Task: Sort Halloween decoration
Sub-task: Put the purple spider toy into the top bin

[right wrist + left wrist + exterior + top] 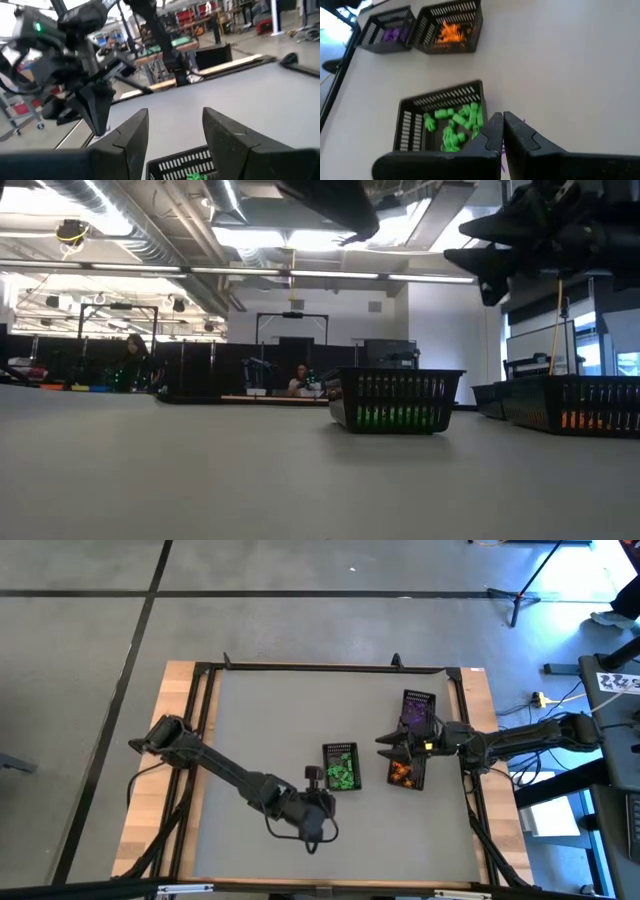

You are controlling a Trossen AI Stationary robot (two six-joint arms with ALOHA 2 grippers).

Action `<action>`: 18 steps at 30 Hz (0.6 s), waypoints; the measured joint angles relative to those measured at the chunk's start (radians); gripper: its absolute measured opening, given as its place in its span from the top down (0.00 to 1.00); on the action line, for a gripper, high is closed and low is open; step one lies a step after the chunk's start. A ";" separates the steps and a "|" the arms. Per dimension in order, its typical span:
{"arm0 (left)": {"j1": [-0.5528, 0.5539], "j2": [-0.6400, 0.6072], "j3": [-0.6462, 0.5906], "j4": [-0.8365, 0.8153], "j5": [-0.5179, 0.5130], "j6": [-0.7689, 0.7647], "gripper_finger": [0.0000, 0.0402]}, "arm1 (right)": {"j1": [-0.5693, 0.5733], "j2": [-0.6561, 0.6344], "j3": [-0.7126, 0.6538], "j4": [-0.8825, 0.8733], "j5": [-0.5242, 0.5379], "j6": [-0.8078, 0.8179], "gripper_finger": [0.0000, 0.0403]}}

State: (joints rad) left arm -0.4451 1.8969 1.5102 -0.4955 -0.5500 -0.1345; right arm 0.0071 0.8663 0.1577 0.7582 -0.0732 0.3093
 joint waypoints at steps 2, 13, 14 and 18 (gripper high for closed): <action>0.018 0.000 0.000 0.022 0.023 0.013 1.00 | 0.000 0.048 0.020 0.001 -0.023 0.000 0.54; 0.088 0.000 0.000 0.184 0.050 0.094 1.00 | 0.184 0.332 0.218 0.002 -0.051 -0.202 0.54; 0.091 0.000 0.000 0.185 0.045 0.097 1.00 | 0.200 0.352 0.234 0.002 -0.049 -0.217 0.54; 0.099 0.000 0.000 0.182 0.028 0.093 1.00 | 0.232 0.417 0.279 -0.003 -0.020 -0.237 0.54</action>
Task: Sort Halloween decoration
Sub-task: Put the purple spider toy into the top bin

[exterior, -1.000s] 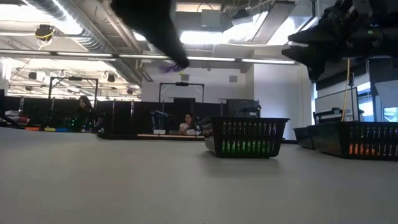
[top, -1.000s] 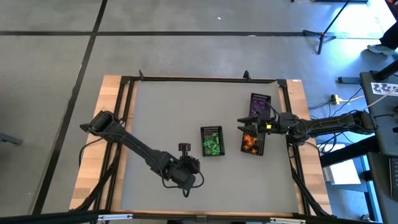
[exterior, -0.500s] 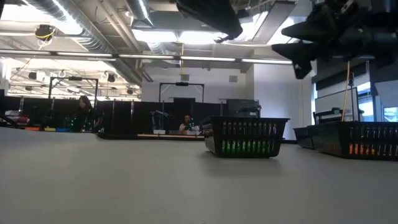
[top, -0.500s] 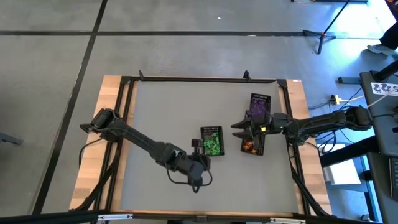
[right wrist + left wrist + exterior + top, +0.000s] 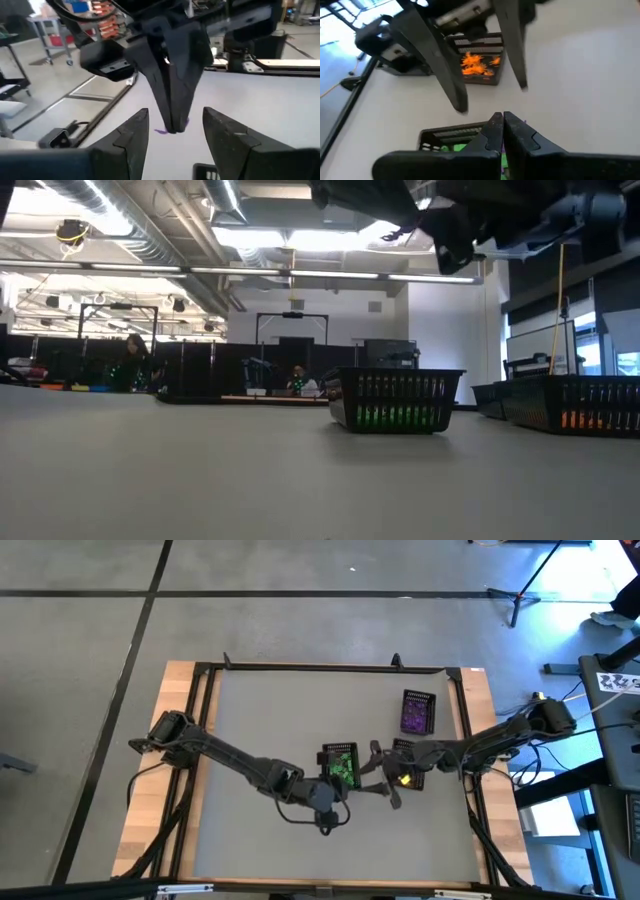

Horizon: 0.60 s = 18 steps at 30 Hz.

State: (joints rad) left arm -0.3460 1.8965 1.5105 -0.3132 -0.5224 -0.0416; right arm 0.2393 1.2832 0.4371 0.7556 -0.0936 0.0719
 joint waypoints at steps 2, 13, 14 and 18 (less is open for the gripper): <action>0.000 0.000 0.000 0.000 -0.021 -0.001 1.00 | -0.001 0.023 0.009 -0.003 0.012 0.000 0.54; 0.000 0.000 0.000 0.000 -0.080 0.001 1.00 | -0.004 0.097 0.024 0.010 0.052 0.030 0.54; 0.000 0.000 0.000 0.000 -0.088 0.001 1.00 | -0.004 0.102 0.028 0.011 0.052 0.031 0.54; 0.001 0.000 0.000 0.011 -0.095 0.001 1.00 | -0.004 0.126 0.052 0.011 0.050 0.051 0.54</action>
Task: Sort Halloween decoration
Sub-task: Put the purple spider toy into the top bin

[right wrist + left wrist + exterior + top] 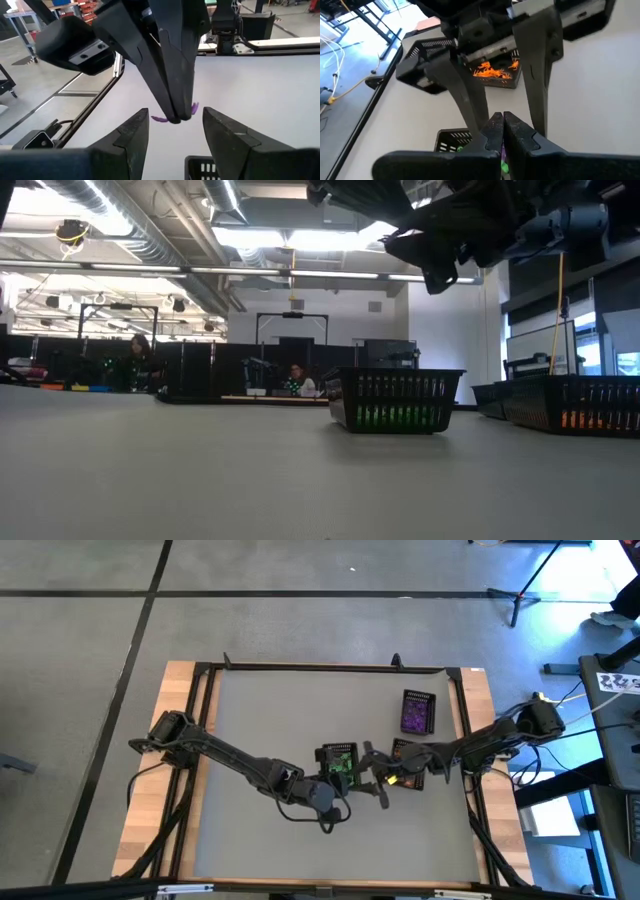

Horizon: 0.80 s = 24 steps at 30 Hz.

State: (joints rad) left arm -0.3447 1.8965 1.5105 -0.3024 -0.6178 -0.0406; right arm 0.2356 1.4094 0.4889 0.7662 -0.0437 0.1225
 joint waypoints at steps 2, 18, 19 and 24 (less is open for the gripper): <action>0.000 0.000 0.000 0.004 0.000 0.001 1.00 | 0.000 0.018 0.013 0.000 0.000 0.007 0.54; 0.000 0.000 0.000 0.004 0.006 0.000 1.00 | 0.000 0.082 0.067 -0.009 0.008 0.000 0.67; 0.000 0.000 0.000 0.003 0.006 0.000 1.00 | 0.000 0.082 0.067 -0.011 0.008 -0.001 0.71; -0.001 -0.001 0.000 0.000 0.007 0.000 1.00 | 0.000 0.082 0.067 -0.017 0.008 -0.024 0.88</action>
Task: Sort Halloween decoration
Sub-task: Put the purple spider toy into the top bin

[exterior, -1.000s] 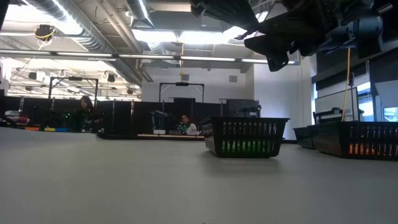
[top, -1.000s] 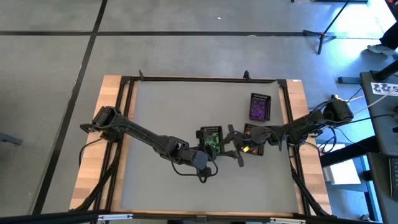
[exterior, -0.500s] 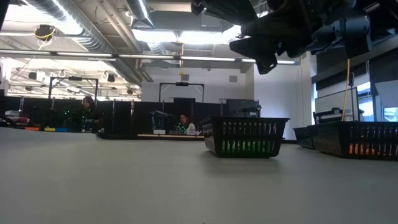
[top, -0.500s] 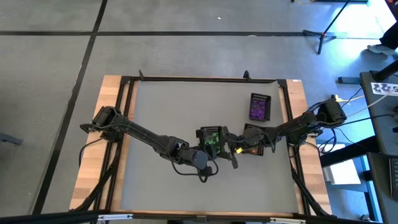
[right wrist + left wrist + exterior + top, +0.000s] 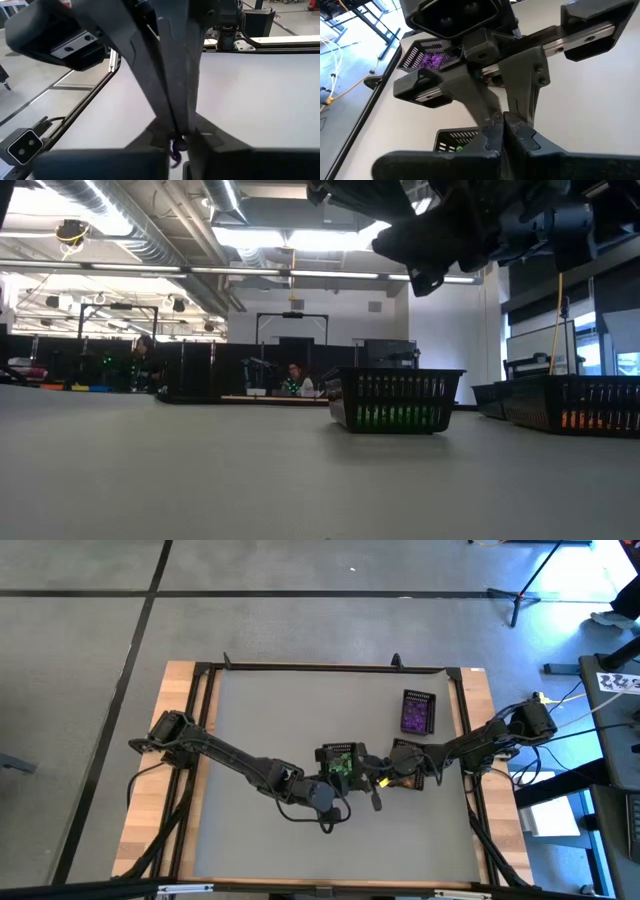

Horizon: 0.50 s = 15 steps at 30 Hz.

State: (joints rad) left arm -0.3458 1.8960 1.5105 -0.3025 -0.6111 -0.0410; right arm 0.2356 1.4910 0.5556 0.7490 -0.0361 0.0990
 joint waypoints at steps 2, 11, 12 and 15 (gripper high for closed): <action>0.000 -0.001 0.000 -0.002 0.000 0.000 1.00 | 0.000 0.000 0.000 -0.009 0.000 -0.001 0.95; -0.003 -0.012 0.000 -0.031 -0.032 -0.002 0.99 | 0.000 -0.018 -0.001 -0.081 0.019 -0.005 0.96; -0.004 -0.020 0.000 -0.046 -0.036 -0.010 0.98 | 0.000 -0.028 -0.002 -0.102 0.022 -0.011 0.97; -0.014 -0.063 0.000 -0.123 -0.056 -0.030 0.93 | 0.000 -0.068 -0.002 -0.152 0.008 -0.054 0.99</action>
State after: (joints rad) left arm -0.3600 1.8330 1.5105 -0.4258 -0.6672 -0.0714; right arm 0.2352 1.4228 0.5537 0.5968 -0.0277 0.0448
